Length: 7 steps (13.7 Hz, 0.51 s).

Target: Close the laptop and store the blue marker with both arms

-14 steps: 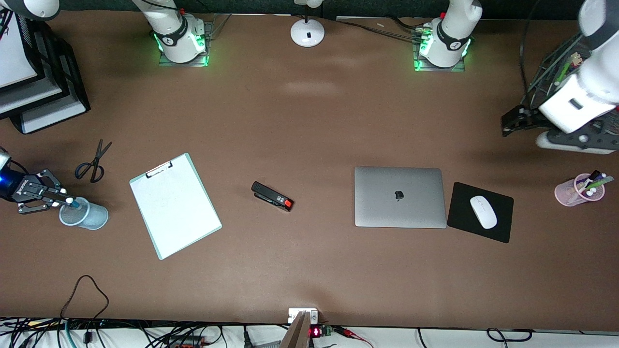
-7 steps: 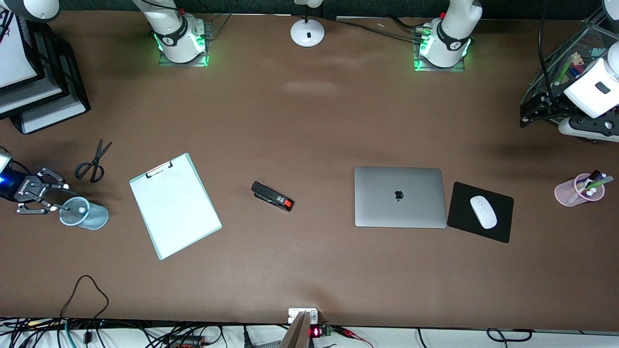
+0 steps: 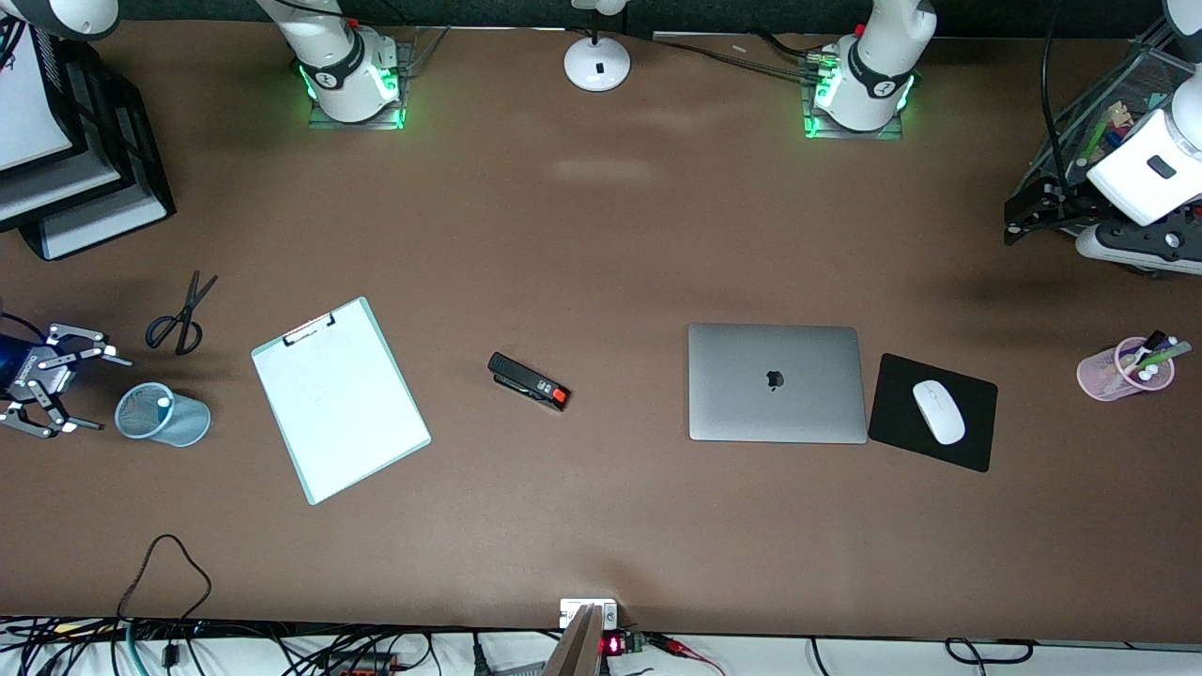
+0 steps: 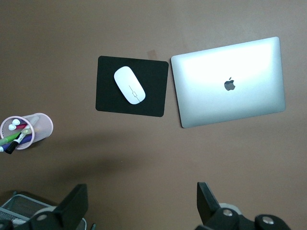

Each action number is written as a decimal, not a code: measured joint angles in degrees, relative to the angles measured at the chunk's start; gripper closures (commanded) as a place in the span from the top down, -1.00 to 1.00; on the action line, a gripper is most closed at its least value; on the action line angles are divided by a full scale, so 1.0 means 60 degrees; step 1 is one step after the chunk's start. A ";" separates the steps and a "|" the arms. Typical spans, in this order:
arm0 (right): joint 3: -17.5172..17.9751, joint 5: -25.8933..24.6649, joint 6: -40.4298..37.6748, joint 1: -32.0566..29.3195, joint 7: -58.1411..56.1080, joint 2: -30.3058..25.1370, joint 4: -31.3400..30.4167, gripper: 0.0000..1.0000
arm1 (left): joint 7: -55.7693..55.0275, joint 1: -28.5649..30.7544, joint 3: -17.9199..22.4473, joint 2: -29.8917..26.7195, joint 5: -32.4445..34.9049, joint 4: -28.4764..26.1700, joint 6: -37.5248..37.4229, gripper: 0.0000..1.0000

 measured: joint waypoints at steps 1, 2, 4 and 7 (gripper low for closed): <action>0.0006 -0.0292 0.0003 0.0260 0.0516 -0.0182 0.0146 1.00 | 0.0000 0.0000 0.0000 -0.0007 0.0000 0.0004 -0.0009 1.00; 0.0008 -0.0615 0.0013 0.0550 0.1054 -0.0386 0.0291 1.00 | 0.0000 0.0000 -0.0001 -0.0010 0.0000 0.0008 -0.0015 1.00; 0.0007 -0.1385 0.0050 0.1152 0.2326 -0.0737 0.0661 1.00 | 0.0000 0.0000 -0.0001 -0.0013 0.0000 0.0010 -0.0020 1.00; 0.0007 -0.2761 0.0074 0.1903 0.4362 -0.0983 0.1397 1.00 | 0.0000 0.0002 0.0008 -0.0013 0.0000 0.0011 -0.0027 1.00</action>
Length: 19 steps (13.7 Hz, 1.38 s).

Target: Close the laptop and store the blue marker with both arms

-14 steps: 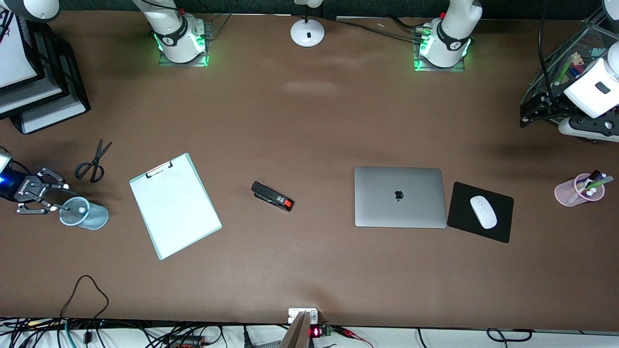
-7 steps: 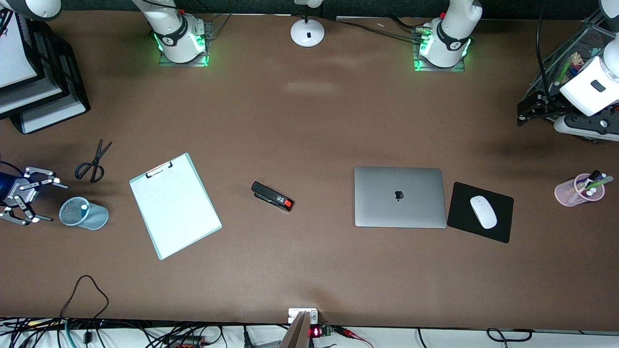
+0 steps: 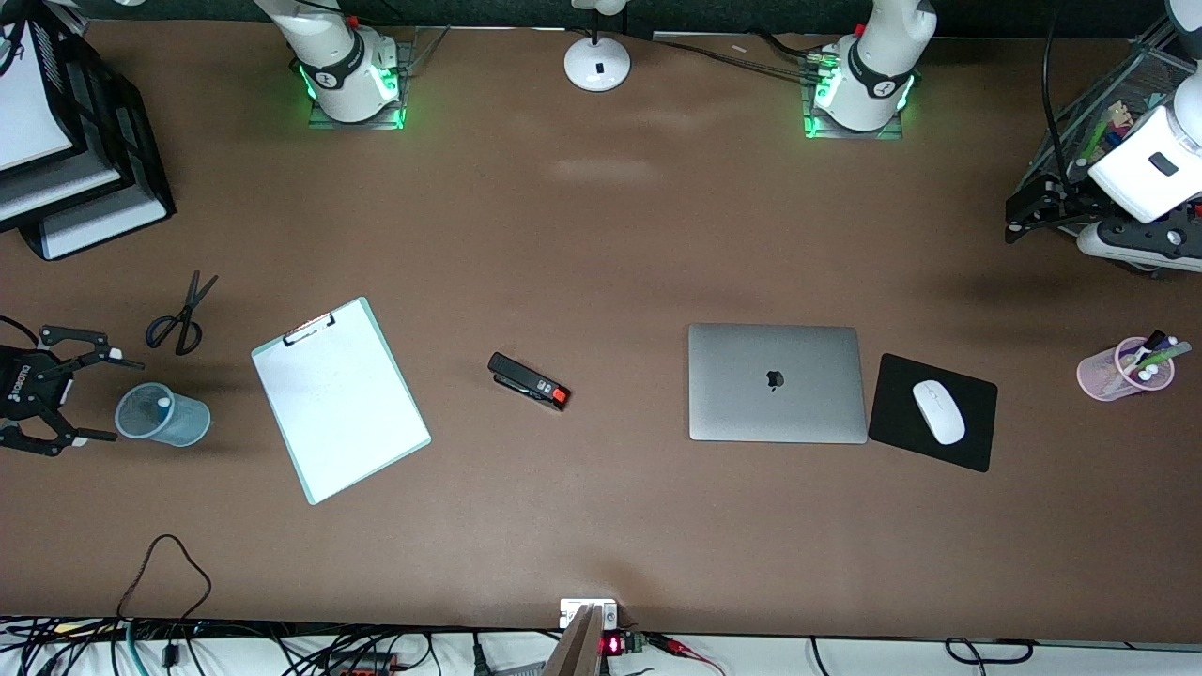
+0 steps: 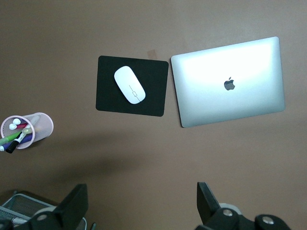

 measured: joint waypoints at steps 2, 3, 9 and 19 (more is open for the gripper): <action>-0.0002 -0.0808 0.0000 0.0375 0.1042 -0.0086 0.0241 1.00 | 0.0000 0.0000 0.0001 0.0000 0.0000 0.0001 -0.0001 1.00; -0.0002 -0.1182 0.0000 0.0564 0.1626 -0.0130 0.0294 1.00 | 0.0000 0.0000 0.0001 0.0000 0.0000 0.0001 -0.0002 1.00; -0.0002 -0.2994 -0.0009 0.1856 0.5170 -0.0607 0.0422 1.00 | 0.0000 0.0001 0.0013 0.0000 0.0000 0.0058 -0.0012 1.00; 0.0006 -0.5413 -0.1421 0.2968 1.0017 -0.1523 0.0418 1.00 | 0.0000 -0.0016 -0.0046 0.0000 0.0000 0.0077 -0.0013 1.00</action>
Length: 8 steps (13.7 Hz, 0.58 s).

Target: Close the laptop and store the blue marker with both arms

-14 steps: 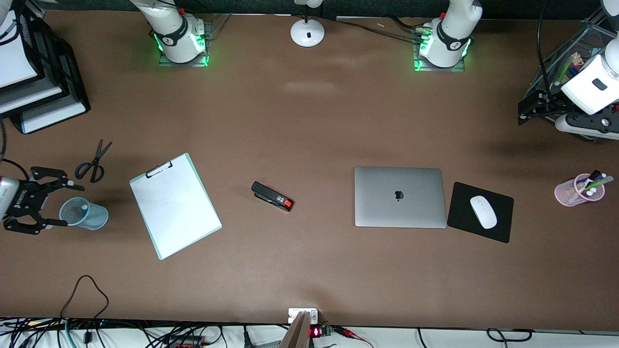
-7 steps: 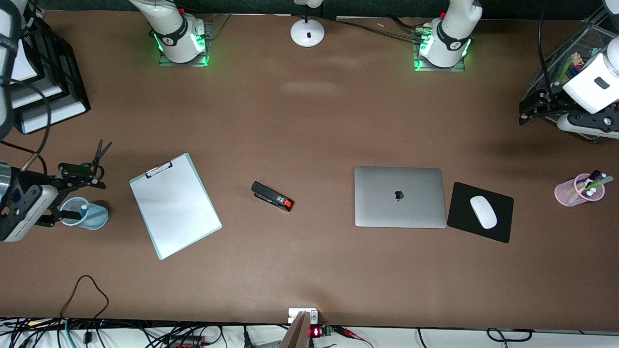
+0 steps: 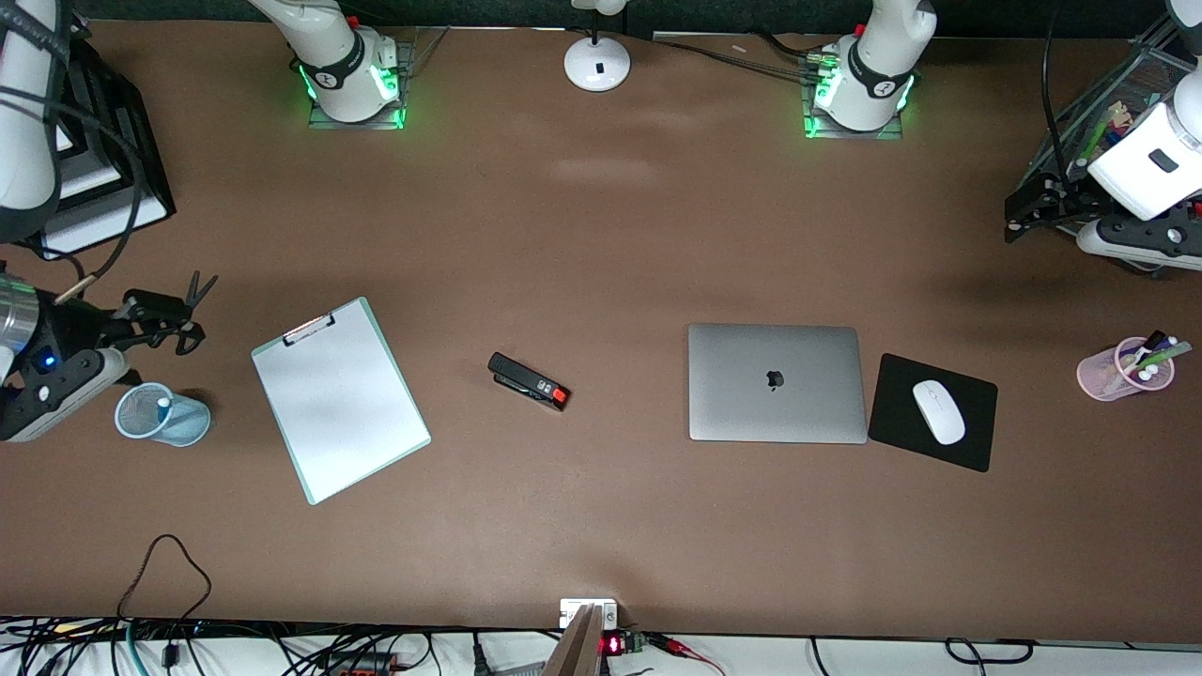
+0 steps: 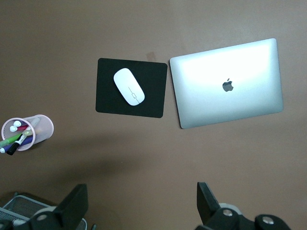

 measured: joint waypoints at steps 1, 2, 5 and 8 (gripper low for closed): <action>0.0000 -0.0099 -0.0169 0.0130 0.0629 -0.0120 -0.0058 1.00 | 0.0000 0.0000 0.0000 0.0000 0.0000 0.0000 0.0000 1.00; 0.0001 -0.0173 -0.0249 0.0246 0.1174 -0.0281 -0.0206 1.00 | 0.0000 0.0000 -0.0001 0.0000 0.0000 0.0002 0.0000 1.00; 0.0001 -0.0578 -0.0409 0.0415 0.2016 -0.0859 -0.0902 1.00 | 0.0000 0.0000 -0.0005 0.0000 0.0000 0.0006 0.0000 1.00; 0.0000 -0.0743 -0.0416 0.0505 0.2802 -0.1418 -0.1730 1.00 | 0.0002 0.0000 -0.0007 0.0000 0.0000 0.0007 -0.0006 1.00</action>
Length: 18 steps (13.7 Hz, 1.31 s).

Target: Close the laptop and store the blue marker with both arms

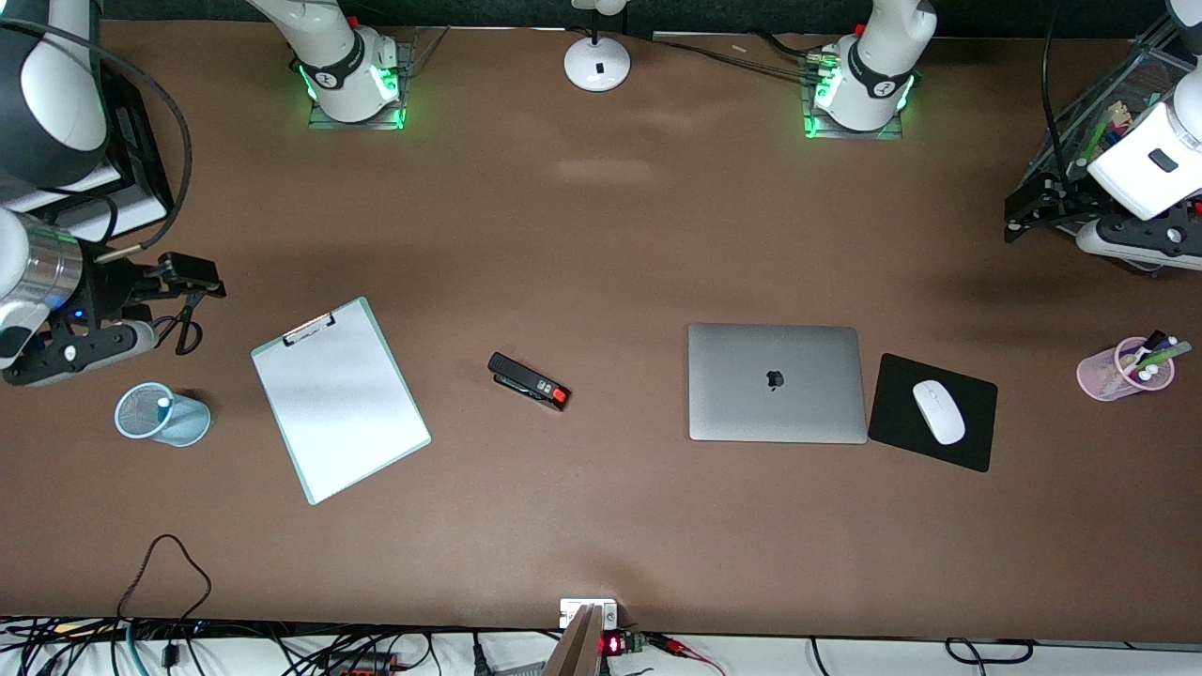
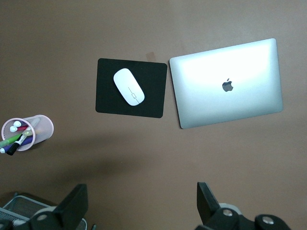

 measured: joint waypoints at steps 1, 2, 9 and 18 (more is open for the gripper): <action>0.0000 -0.0098 0.0044 0.0046 0.0176 -0.0176 -0.0244 1.00 | 0.0000 0.0002 0.0000 0.0000 0.0000 0.0000 -0.0003 1.00; 0.0000 -0.0188 0.0132 0.0104 0.0377 -0.0335 -0.0462 1.00 | 0.0000 0.0002 0.0000 0.0000 0.0000 0.0000 -0.0007 1.00; -0.0020 -0.0267 0.1182 0.0248 0.1503 -0.1741 -0.2138 1.00 | 0.0000 0.0006 0.0008 0.0000 0.0000 0.0001 -0.0022 1.00; -0.0113 -0.0268 0.1525 0.0095 0.1703 -0.3114 -0.3419 1.00 | 0.0000 0.0008 0.0009 0.0001 0.0000 0.0001 -0.0032 1.00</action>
